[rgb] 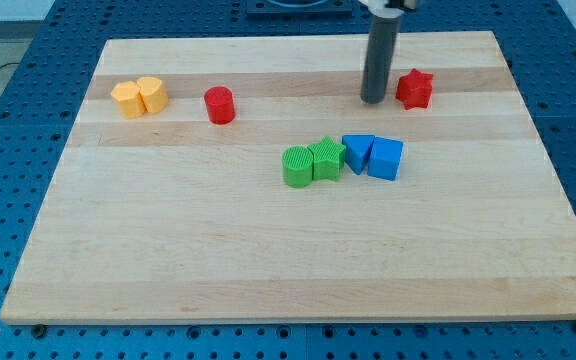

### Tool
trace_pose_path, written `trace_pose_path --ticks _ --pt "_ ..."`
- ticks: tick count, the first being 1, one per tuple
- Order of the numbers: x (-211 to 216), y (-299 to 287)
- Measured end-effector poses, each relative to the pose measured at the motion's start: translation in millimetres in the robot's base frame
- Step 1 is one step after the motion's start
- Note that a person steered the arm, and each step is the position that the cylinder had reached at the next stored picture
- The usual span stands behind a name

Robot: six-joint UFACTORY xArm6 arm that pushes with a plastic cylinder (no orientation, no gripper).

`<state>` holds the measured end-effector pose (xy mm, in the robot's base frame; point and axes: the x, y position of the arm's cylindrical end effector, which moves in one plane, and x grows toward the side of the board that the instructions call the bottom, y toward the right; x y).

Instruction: Place the red star towards the right center of the board

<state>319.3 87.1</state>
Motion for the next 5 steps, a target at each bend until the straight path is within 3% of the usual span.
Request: trace_pose_path --ticks 2,5 --pt "-30 13" --pt "-2 74"
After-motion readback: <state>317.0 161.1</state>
